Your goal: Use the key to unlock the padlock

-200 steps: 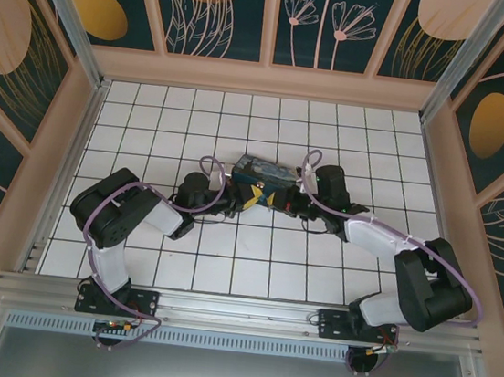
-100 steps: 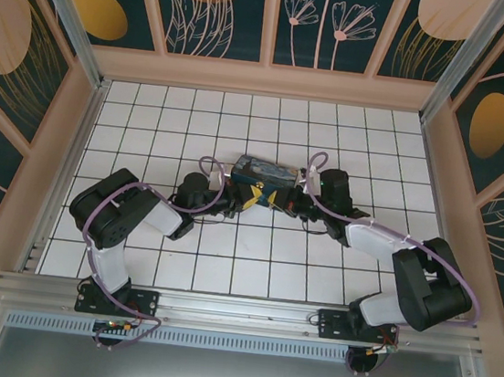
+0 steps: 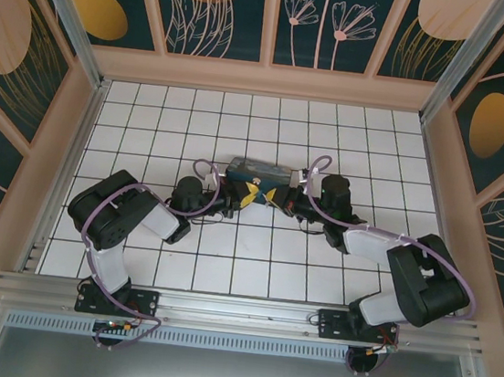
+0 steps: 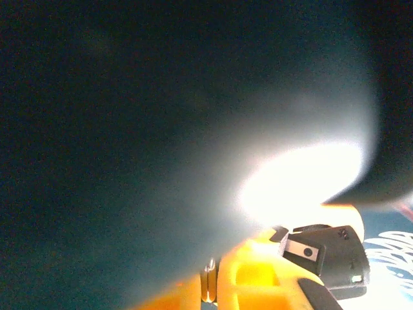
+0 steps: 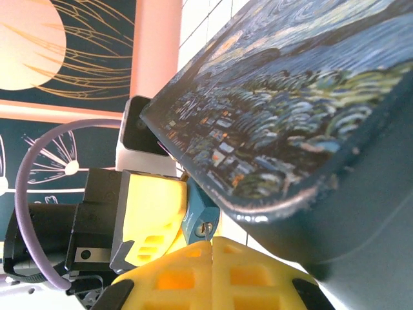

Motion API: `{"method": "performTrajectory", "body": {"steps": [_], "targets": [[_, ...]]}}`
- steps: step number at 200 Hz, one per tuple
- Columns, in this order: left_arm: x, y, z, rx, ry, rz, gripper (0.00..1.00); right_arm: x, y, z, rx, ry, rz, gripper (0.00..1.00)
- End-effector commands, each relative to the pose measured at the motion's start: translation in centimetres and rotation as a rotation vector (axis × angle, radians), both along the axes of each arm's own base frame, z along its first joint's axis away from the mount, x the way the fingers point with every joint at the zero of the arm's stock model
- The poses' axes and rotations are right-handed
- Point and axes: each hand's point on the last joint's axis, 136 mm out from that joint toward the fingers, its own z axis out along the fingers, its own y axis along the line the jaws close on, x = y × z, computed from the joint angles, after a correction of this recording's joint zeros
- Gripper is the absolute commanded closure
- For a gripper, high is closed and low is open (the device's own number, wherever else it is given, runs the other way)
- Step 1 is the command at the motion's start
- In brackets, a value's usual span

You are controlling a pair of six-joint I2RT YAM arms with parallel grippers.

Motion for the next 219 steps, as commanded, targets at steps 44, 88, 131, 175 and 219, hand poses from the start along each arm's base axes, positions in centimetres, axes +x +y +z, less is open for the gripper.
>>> {"method": "performTrajectory", "body": {"steps": [44, 88, 131, 175, 219], "targets": [[-2.8, -1.5, 5.0, -0.165, -0.13, -0.13, 1.0, 1.5, 0.5, 2.1, 0.123, -0.055, -0.043, 1.0], [-2.6, -1.6, 4.6, -0.158, -0.123, -0.13, 1.0, 2.0, 1.7, 1.6, 0.066, -0.059, -0.008, 1.0], [-2.1, -1.9, 3.1, -0.045, -0.144, -0.125, 1.0, 2.3, 1.7, 1.9, -0.004, -0.1, -0.038, 1.0], [-1.4, -2.1, 1.9, 0.065, -0.197, -0.11, 1.0, 2.3, 2.1, 1.9, 0.06, -0.083, -0.025, 1.0], [-1.4, -1.9, 4.0, -0.073, -0.164, -0.092, 1.0, 2.4, 2.0, 1.1, 0.105, -0.057, -0.034, 1.0]]}}
